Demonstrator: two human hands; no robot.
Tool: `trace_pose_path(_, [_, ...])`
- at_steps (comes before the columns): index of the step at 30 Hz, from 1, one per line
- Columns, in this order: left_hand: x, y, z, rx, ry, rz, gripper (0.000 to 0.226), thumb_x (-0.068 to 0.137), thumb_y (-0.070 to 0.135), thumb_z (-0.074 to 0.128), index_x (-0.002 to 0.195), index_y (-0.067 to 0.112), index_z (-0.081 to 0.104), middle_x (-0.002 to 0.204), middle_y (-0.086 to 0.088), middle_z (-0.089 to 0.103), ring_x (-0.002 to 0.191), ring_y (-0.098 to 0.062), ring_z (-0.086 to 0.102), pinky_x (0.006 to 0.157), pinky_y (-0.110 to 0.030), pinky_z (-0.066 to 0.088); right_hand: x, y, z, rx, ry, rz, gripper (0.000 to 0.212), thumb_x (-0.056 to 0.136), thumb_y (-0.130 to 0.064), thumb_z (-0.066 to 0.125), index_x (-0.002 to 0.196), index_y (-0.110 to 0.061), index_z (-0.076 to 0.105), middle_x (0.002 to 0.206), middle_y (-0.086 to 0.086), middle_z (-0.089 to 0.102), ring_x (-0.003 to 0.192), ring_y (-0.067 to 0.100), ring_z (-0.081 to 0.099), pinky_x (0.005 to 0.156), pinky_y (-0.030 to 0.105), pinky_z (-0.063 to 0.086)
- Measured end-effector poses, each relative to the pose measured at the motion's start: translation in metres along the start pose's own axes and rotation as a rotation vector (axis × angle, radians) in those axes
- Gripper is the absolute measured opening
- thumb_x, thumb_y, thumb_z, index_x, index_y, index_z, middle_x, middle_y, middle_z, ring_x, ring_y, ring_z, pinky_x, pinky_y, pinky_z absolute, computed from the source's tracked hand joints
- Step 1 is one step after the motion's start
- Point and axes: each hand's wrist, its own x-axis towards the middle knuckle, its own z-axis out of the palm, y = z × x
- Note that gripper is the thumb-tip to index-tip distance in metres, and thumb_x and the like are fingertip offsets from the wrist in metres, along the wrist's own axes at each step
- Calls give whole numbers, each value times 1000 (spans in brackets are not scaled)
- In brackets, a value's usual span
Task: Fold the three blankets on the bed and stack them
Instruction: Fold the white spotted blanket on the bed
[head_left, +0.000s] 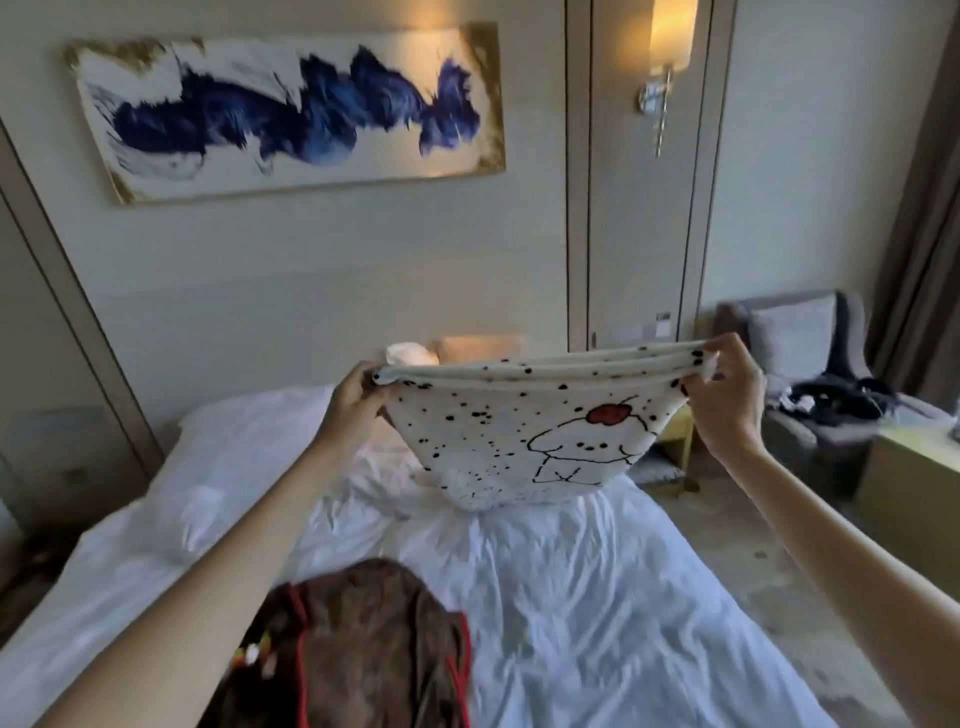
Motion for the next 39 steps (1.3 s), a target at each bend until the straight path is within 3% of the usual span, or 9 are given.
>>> trace_pose_path(4, [-87, -91, 6, 69, -125, -211, 17, 100, 0, 45, 108, 10, 55, 98, -6, 62, 90, -19, 61, 74, -26, 52, -103, 65, -23, -231, -92, 197, 32, 74, -3, 56, 97, -22, 43, 83, 1, 60, 73, 28, 52, 64, 33, 37])
trace_pose_path(8, [-174, -159, 0, 272, -281, -353, 18, 101, 11, 48, 107, 25, 57, 106, 7, 61, 99, -7, 59, 77, -17, 48, -193, 110, -51, -374, -231, 280, 41, 73, -1, 56, 104, -18, 36, 91, 4, 67, 72, 29, 52, 63, 34, 37])
trace_pose_path(11, [-233, -181, -11, 566, -466, -299, 18, 101, 14, 46, 99, 31, 52, 100, 13, 56, 91, 0, 55, 70, -15, 43, -241, 129, -76, -461, -358, 273, 44, 74, 1, 57, 110, -18, 40, 101, 11, 70, 74, 30, 55, 62, 32, 38])
trace_pose_path(14, [-280, -181, -18, 681, -616, -214, 27, 99, 9, 44, 91, 35, 47, 99, 11, 57, 91, -6, 57, 75, -27, 48, -267, 134, -102, -553, -507, 211, 35, 77, -1, 59, 107, -17, 51, 92, 12, 69, 74, 32, 58, 58, 32, 40])
trace_pose_path(18, [-335, -167, -12, 815, -680, -123, 19, 93, 11, 50, 88, 28, 43, 92, 12, 50, 79, -10, 54, 71, -37, 48, -295, 136, -141, -623, -740, 52, 23, 75, 0, 61, 92, -14, 64, 87, 5, 68, 81, 31, 61, 59, 31, 40])
trace_pose_path(25, [-439, -154, 16, 977, -841, -90, 22, 81, 9, 59, 88, 19, 41, 89, 8, 42, 80, -16, 45, 68, -39, 43, -357, 156, -221, -716, -1012, -128, 21, 76, 1, 60, 85, -17, 58, 88, -3, 60, 88, 21, 55, 54, 29, 32])
trace_pose_path(30, [-525, -155, 24, 1018, -965, -88, 29, 79, 10, 61, 84, 24, 36, 83, 13, 35, 78, -9, 40, 54, -24, 27, -414, 166, -284, -726, -1154, -223, 15, 80, -3, 59, 89, -15, 58, 93, -1, 59, 91, 22, 55, 51, 32, 40])
trace_pose_path(37, [-630, -174, 32, 1074, -1114, -78, 28, 82, 10, 63, 89, 26, 41, 90, 12, 37, 88, -10, 45, 54, -17, 26, -502, 183, -355, -740, -1350, -253, 22, 77, 4, 57, 93, -11, 58, 98, 1, 58, 96, 24, 52, 50, 31, 32])
trace_pose_path(39, [-647, -178, 34, 1085, -1095, -99, 25, 84, 8, 62, 99, 23, 48, 95, 10, 42, 92, -14, 50, 60, -22, 39, -519, 191, -362, -761, -1360, -185, 21, 80, 3, 55, 96, -11, 56, 100, 2, 54, 96, 24, 50, 51, 34, 36])
